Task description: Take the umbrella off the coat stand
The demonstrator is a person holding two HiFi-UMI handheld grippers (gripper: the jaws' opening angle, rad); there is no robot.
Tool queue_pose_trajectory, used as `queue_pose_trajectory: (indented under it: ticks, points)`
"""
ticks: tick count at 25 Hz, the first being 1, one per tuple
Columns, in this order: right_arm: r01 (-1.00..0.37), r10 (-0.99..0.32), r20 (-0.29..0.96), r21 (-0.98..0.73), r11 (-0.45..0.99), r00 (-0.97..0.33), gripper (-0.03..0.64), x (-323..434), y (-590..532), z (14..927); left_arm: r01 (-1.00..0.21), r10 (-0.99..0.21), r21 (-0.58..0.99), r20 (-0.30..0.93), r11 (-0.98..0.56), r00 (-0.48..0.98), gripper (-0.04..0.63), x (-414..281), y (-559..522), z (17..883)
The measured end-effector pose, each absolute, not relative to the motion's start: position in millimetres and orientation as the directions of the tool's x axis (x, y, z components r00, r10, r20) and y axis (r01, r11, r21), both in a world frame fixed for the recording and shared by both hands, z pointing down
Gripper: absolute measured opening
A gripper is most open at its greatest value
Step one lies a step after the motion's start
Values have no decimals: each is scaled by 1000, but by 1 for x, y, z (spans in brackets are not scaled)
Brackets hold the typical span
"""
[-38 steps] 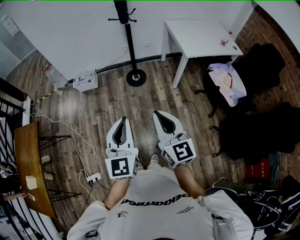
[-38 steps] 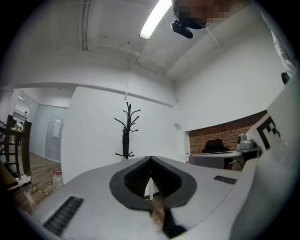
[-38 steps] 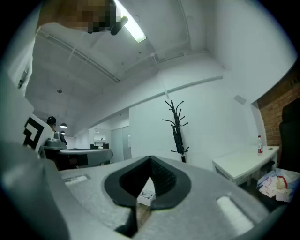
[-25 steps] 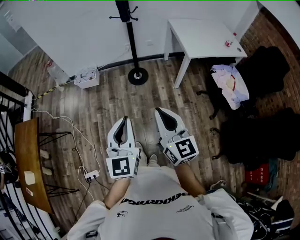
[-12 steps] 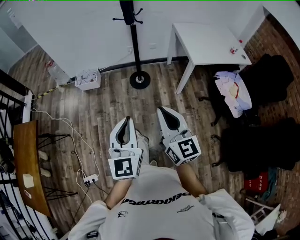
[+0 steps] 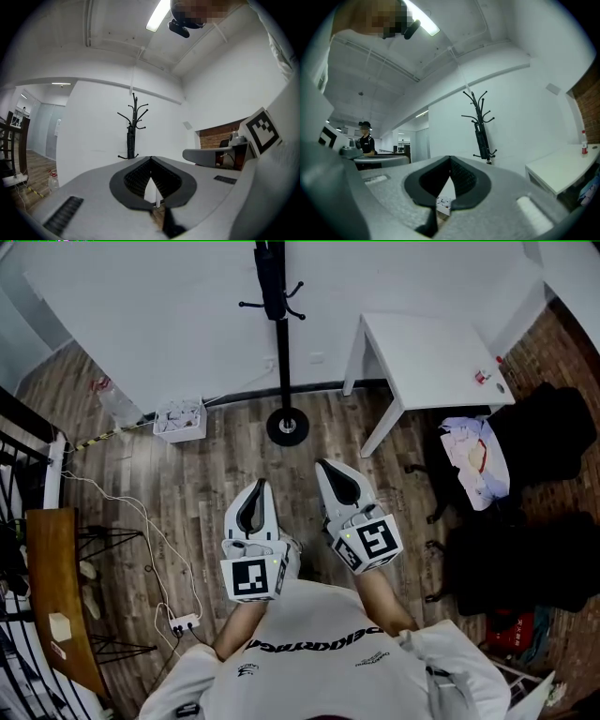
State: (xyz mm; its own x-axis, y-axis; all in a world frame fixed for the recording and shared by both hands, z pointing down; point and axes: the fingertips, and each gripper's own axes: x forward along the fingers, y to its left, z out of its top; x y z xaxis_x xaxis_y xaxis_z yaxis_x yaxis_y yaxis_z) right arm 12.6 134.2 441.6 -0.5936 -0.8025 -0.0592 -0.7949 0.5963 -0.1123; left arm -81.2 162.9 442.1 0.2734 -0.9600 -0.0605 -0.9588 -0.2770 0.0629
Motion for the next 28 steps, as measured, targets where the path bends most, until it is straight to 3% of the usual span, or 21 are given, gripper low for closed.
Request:
queue_pose_trajectory:
  ticks: [16, 28]
  points:
    - [-823, -826, -70, -72, 564, -560, -2, -39, -92, 398, -939, -940, 69, -77, -337, 332, -3, -133, -67, 402]
    - [-841, -842, -39, -38, 540, -539, -2, -55, -172, 402, -932, -934, 76, -75, -355, 350, -2, -149, -156, 402]
